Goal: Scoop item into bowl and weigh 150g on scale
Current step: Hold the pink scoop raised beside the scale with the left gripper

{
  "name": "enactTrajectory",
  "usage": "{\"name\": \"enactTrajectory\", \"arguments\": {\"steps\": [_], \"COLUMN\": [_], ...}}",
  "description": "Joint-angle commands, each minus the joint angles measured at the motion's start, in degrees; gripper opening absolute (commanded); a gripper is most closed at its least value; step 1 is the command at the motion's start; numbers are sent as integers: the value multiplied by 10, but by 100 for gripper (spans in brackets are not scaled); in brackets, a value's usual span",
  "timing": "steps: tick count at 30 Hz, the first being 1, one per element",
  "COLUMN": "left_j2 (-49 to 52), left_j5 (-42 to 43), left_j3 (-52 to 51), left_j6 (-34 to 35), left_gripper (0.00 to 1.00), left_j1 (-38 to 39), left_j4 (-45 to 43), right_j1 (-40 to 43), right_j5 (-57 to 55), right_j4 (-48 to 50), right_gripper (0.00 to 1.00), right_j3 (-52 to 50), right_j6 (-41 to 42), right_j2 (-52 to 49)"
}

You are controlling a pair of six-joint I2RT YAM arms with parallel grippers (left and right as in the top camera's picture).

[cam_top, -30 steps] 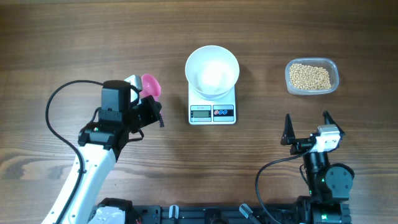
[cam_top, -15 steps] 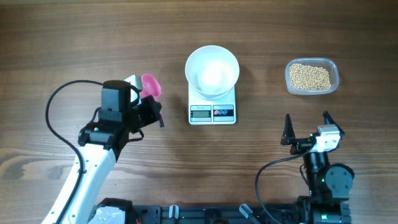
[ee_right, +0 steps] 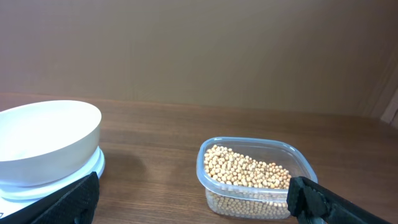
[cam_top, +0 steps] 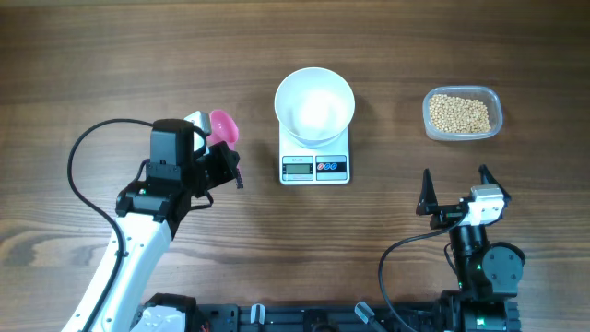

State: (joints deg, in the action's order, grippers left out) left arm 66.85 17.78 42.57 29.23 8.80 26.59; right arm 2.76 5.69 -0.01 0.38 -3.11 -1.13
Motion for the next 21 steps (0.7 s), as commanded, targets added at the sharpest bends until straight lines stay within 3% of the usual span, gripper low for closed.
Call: {"name": "enactTrajectory", "arguments": {"steps": [1,21], "left_j2": [-4,-4], "left_j5": [-9,-9], "left_j3": [-2,-2], "left_j6": [-3,-3], "left_gripper": [4,4], "left_j1": [1,1], "left_j4": [-1,-1], "right_j1": [-3,-3], "right_j5": [-8,-8], "right_j4": [2,2], "right_gripper": [100,100], "right_j3": [-1,-1], "right_j6": [1,1], "right_j2": [0,0]}}
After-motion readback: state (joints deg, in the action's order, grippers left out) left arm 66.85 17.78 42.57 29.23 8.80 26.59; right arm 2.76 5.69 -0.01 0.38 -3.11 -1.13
